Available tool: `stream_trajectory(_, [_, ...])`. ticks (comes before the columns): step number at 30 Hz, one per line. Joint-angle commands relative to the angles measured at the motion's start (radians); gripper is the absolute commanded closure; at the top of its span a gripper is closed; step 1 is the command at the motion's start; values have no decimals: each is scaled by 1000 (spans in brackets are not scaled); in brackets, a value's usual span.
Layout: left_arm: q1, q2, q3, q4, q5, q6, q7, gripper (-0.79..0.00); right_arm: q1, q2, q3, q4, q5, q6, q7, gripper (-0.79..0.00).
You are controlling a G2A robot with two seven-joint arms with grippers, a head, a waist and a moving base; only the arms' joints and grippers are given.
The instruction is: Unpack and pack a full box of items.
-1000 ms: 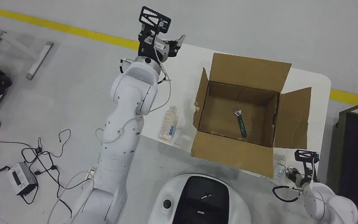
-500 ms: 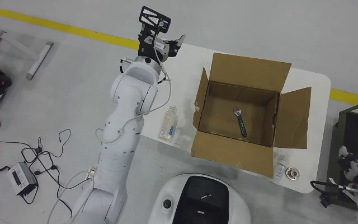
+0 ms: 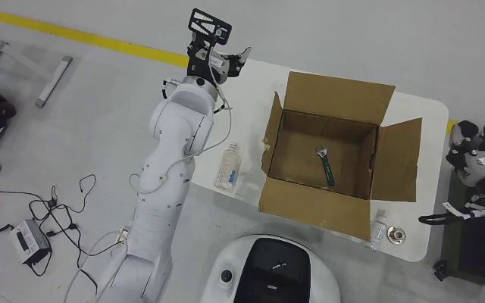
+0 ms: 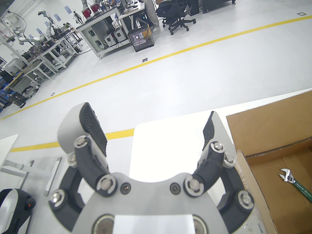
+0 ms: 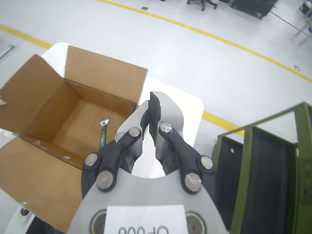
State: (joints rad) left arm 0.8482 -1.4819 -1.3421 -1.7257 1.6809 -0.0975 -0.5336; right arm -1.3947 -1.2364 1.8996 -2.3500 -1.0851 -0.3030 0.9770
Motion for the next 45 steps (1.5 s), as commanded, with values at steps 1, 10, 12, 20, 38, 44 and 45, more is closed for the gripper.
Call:
stream_trajectory(1, [0, 0, 0, 0, 0, 0, 0, -785, 40, 4, -110, 0, -46, -9, 51, 0])
stream_trajectory(10, [0, 0, 0, 0, 0, 0, 0, -785, 26, -2, -560, 0, -464, 116, 203, 0])
stream_trajectory(12, [0, 0, 0, 0, 0, 0, 0, -785, 9, -5, -611, 56, -509, 146, 217, 0])
stream_trajectory(20, [0, 0, 0, 0, 0, 0, 0, -785, 80, -22, -670, 296, -535, 255, 175, 0])
stream_trajectory(38, [0, 0, 0, 0, 0, 0, 0, -785, 118, -26, -646, 378, -537, 279, 135, 0])
stream_trajectory(44, [0, 0, 0, 0, 0, 0, 0, -785, 260, -36, -658, 554, -541, 244, 156, 0])
stream_trajectory(45, [0, 0, 0, 0, 0, 0, 0, -785, 295, -40, -670, 600, -524, 230, 168, 0])
